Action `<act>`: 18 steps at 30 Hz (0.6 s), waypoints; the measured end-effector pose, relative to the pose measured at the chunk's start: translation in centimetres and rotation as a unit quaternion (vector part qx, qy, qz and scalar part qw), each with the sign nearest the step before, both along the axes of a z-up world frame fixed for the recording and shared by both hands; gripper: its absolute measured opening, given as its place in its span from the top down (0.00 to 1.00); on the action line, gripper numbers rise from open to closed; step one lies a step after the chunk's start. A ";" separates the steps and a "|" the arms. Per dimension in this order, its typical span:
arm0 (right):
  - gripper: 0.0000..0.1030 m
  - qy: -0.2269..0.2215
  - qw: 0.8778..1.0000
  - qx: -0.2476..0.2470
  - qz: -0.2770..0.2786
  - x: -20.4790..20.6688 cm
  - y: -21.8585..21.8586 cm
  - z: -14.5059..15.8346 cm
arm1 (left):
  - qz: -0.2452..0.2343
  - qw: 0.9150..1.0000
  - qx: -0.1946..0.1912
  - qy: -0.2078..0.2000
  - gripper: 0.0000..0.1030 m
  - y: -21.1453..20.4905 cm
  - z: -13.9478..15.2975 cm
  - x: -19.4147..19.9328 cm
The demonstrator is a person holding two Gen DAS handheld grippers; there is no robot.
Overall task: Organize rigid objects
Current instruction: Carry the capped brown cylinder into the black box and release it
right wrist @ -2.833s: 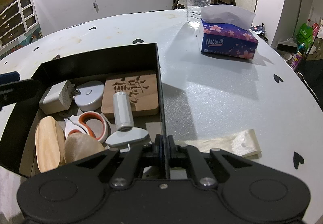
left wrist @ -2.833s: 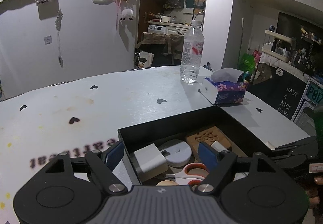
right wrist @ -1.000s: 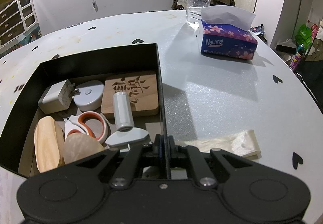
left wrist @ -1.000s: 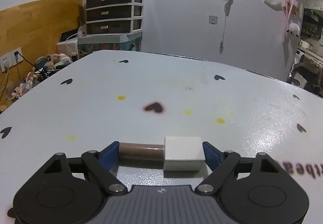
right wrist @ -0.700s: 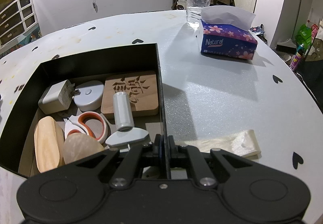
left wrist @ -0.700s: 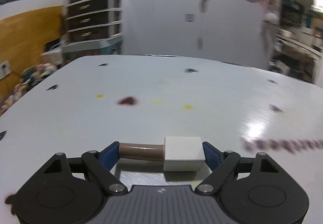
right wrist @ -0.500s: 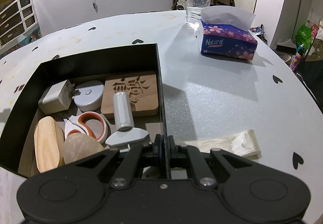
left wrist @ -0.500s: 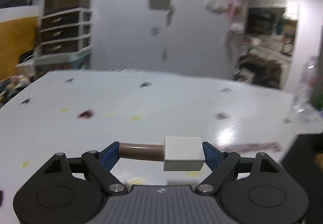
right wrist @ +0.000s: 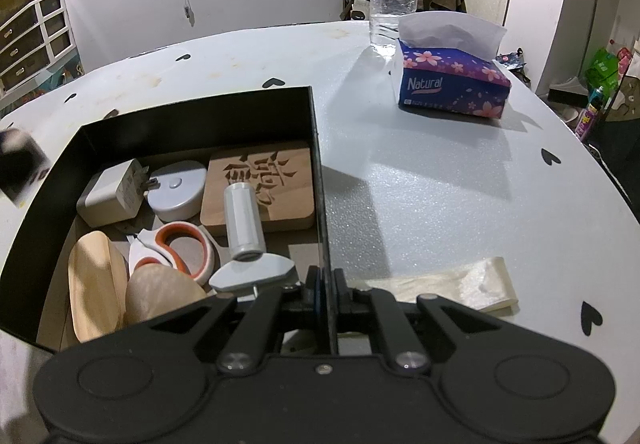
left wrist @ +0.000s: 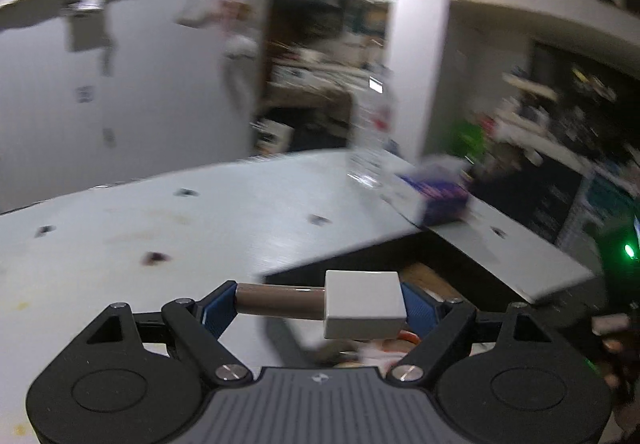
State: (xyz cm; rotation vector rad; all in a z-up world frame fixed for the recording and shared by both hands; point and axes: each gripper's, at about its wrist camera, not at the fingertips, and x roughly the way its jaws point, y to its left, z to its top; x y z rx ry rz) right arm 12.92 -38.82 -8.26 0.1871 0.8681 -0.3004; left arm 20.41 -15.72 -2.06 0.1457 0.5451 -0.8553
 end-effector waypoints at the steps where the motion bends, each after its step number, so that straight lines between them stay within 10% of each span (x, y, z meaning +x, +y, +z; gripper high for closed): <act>1: 0.93 0.000 1.000 0.000 0.000 0.0 0.0 0.0 | -0.014 1.000 0.009 0.003 0.17 -0.9 -0.2 -0.2; 18: 0.93 0.000 1.000 0.000 0.000 0.0 0.0 0.0 | -0.038 0.997 0.046 0.058 0.16 -6.7 -2.7 0.5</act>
